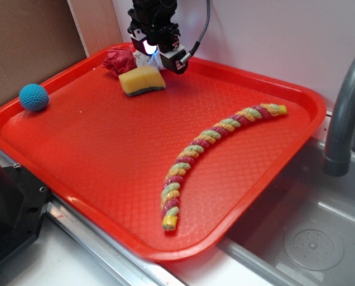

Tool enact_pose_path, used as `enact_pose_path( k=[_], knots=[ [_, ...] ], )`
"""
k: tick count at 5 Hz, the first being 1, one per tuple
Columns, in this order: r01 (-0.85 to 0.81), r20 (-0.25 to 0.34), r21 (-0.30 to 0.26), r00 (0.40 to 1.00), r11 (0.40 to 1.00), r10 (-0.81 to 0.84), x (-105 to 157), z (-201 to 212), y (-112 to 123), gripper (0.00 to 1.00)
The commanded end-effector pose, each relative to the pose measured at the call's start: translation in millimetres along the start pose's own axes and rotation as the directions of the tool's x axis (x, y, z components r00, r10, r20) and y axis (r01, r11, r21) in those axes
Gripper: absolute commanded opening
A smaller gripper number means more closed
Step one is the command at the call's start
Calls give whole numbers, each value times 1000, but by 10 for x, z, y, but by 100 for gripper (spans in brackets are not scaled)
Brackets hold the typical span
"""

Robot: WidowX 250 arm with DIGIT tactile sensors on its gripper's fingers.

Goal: Grab the white paper.

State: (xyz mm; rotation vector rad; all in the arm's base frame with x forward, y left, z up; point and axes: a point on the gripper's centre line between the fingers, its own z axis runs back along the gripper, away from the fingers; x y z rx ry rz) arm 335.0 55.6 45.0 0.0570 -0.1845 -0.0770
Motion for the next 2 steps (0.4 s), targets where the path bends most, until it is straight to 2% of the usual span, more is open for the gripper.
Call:
enact_pose_path(
  k=[1,2],
  knots=[
    [23,52,38,998,999,-25,149,-66,159,100],
    [21,47,58,999,998,-23,128,-113,201,100]
  ],
)
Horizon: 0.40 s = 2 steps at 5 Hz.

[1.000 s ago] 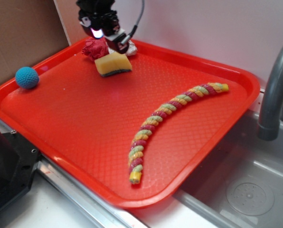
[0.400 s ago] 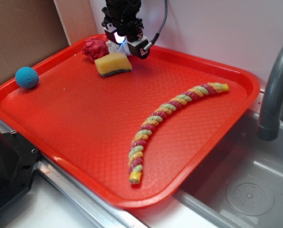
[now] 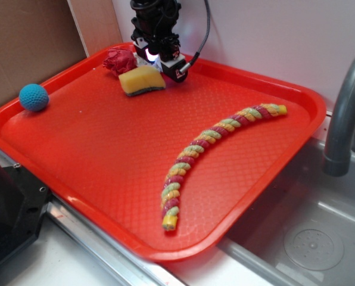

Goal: Grab the white paper.

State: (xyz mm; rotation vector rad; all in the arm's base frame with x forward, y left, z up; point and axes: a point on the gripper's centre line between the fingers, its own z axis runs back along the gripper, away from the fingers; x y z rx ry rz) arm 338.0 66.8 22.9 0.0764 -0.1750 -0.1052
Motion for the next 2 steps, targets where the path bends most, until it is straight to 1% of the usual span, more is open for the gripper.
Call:
enact_pose_path(
  k=[1,2],
  knots=[
    [-30,45,76,999,997,26,116,56,190,100],
    [-30,28,70,999,997,29,96,-27,239,100]
  ],
)
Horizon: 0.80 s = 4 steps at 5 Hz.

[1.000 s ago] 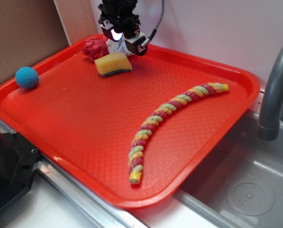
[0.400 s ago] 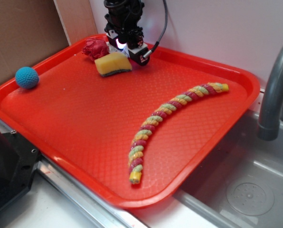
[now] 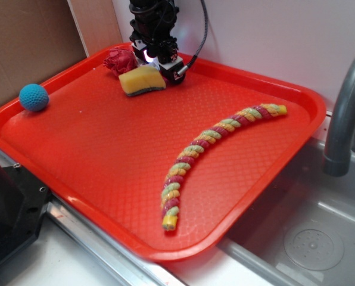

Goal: Grab the white paper.

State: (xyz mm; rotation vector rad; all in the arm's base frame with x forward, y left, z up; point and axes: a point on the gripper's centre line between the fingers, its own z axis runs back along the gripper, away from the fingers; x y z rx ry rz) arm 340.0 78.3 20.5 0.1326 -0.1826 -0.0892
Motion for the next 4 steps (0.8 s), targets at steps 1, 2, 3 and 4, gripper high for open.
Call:
enact_pose_path(
  k=[1,2,3,4],
  knots=[
    [-23,19,18,1000,1000,23,80,-43,102,23],
    [-29,17,26,999,999,29,69,-62,63,0],
    [-26,15,28,1000,999,26,60,-66,50,0],
    [-21,17,34,1000,999,20,55,-60,41,0]
  ],
)
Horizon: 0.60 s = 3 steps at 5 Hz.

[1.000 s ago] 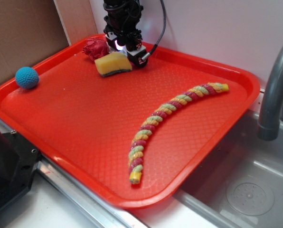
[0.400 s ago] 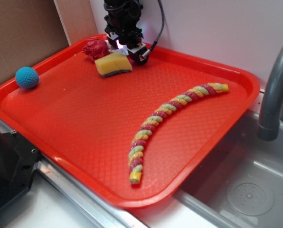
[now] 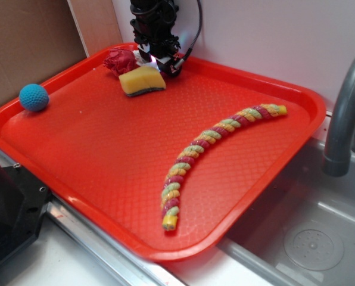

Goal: Grab the white paper.

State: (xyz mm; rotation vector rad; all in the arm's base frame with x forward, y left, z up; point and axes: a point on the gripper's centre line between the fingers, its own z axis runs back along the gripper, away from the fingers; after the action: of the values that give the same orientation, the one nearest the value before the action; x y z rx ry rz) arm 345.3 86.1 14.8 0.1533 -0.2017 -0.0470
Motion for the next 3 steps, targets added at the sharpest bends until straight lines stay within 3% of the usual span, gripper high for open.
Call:
enact_pose_path(
  k=[1,3],
  knots=[
    [23,-2,12,1000,1000,-23,11,-2,-39,0],
    [25,-6,19,1000,1000,-25,0,-27,-55,0]
  ],
)
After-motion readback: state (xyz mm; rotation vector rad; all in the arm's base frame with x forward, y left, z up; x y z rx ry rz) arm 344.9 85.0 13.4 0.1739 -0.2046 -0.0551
